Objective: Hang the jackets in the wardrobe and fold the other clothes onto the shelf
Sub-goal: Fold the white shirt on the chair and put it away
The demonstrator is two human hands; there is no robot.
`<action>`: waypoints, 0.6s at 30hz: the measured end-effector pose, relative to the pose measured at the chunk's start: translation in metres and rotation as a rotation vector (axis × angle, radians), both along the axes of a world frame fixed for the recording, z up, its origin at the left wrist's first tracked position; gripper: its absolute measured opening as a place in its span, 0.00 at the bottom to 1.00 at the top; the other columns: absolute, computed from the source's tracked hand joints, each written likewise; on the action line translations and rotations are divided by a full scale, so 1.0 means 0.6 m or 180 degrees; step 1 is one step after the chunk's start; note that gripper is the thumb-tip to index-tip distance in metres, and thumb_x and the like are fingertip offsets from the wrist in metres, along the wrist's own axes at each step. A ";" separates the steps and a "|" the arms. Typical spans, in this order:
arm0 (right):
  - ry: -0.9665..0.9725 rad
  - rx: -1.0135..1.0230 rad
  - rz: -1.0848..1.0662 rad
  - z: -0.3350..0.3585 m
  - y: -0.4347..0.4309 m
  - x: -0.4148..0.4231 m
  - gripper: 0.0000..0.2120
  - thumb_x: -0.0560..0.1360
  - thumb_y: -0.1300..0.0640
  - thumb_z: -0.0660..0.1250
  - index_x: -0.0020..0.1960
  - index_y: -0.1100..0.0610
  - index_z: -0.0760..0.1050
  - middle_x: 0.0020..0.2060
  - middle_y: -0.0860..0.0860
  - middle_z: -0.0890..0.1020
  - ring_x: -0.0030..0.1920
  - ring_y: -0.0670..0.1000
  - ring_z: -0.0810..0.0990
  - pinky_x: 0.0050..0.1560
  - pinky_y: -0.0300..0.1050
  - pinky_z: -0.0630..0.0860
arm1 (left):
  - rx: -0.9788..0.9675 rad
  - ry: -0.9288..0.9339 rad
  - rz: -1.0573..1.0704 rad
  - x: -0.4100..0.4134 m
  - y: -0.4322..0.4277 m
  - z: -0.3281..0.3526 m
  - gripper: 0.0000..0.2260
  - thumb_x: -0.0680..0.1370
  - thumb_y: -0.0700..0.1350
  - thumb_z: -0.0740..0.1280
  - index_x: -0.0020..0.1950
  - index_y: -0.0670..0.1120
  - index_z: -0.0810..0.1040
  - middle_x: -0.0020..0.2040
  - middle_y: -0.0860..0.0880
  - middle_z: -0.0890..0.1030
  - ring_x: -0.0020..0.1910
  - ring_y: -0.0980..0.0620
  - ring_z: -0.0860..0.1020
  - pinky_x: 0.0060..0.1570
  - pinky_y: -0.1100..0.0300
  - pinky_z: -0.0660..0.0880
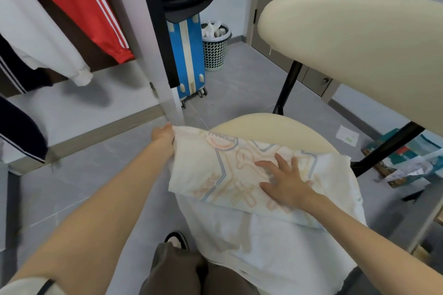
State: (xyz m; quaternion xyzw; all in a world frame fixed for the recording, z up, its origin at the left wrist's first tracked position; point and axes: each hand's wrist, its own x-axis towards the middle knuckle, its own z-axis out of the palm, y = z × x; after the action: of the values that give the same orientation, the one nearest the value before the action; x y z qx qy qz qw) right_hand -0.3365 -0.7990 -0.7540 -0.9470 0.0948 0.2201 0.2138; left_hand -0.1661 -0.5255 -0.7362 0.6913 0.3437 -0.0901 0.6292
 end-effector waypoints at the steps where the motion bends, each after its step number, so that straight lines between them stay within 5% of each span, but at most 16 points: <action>1: 0.0044 -0.0012 -0.0020 0.001 -0.002 -0.002 0.23 0.77 0.41 0.58 0.65 0.23 0.52 0.76 0.39 0.43 0.76 0.58 0.33 0.66 0.77 0.48 | -0.0285 0.0117 0.0114 -0.002 0.009 -0.004 0.18 0.82 0.46 0.60 0.68 0.38 0.70 0.63 0.40 0.77 0.58 0.42 0.78 0.58 0.49 0.76; 6: 0.0108 -0.0117 0.0036 0.008 -0.002 -0.002 0.24 0.78 0.41 0.57 0.69 0.26 0.51 0.77 0.41 0.44 0.76 0.59 0.34 0.67 0.76 0.49 | -0.0532 0.0009 -0.0256 -0.020 0.012 0.000 0.08 0.81 0.38 0.61 0.59 0.45 0.74 0.46 0.44 0.78 0.38 0.50 0.76 0.35 0.59 0.76; 8: 0.0062 -0.0122 0.0129 0.011 -0.003 -0.002 0.24 0.79 0.42 0.57 0.71 0.29 0.52 0.77 0.44 0.46 0.77 0.59 0.36 0.70 0.74 0.49 | 0.0177 -0.0011 -0.0846 -0.026 0.007 0.009 0.12 0.81 0.39 0.62 0.64 0.46 0.72 0.59 0.42 0.76 0.53 0.44 0.78 0.48 0.55 0.76; 10: -0.0077 -0.0128 0.0145 0.017 -0.009 -0.004 0.24 0.78 0.44 0.59 0.71 0.33 0.56 0.78 0.46 0.50 0.77 0.57 0.40 0.73 0.67 0.52 | 0.1641 0.0161 -0.1587 -0.037 -0.001 0.026 0.16 0.82 0.44 0.59 0.70 0.45 0.68 0.69 0.39 0.67 0.67 0.40 0.68 0.62 0.53 0.69; 12: -0.0314 -0.0289 0.0028 0.027 -0.018 -0.005 0.24 0.78 0.45 0.59 0.71 0.34 0.57 0.77 0.45 0.53 0.77 0.54 0.46 0.72 0.63 0.55 | 0.2660 -0.0192 -0.1762 -0.053 -0.018 0.046 0.16 0.82 0.45 0.56 0.70 0.45 0.67 0.70 0.38 0.61 0.69 0.40 0.61 0.65 0.51 0.65; 15: -0.0635 -0.0468 -0.0126 0.035 -0.031 -0.009 0.24 0.80 0.42 0.55 0.75 0.36 0.53 0.78 0.45 0.49 0.78 0.53 0.43 0.72 0.66 0.47 | 0.3200 -0.1599 -0.2111 -0.088 -0.073 0.062 0.18 0.83 0.46 0.55 0.73 0.47 0.66 0.68 0.40 0.64 0.67 0.42 0.62 0.67 0.49 0.61; 18: -0.0557 -0.0504 -0.0082 0.023 -0.037 -0.025 0.24 0.81 0.40 0.49 0.76 0.35 0.47 0.78 0.44 0.44 0.78 0.53 0.39 0.71 0.69 0.40 | 0.3561 -0.2094 -0.3231 -0.146 -0.142 0.030 0.20 0.83 0.53 0.49 0.76 0.57 0.60 0.75 0.48 0.61 0.75 0.45 0.56 0.73 0.39 0.46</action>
State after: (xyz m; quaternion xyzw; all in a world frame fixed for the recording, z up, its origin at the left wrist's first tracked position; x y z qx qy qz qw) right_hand -0.3513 -0.8210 -0.7399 -0.9752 0.1051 0.1256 0.1486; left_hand -0.2539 -0.6105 -0.7180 0.9649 -0.2185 0.0281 0.1431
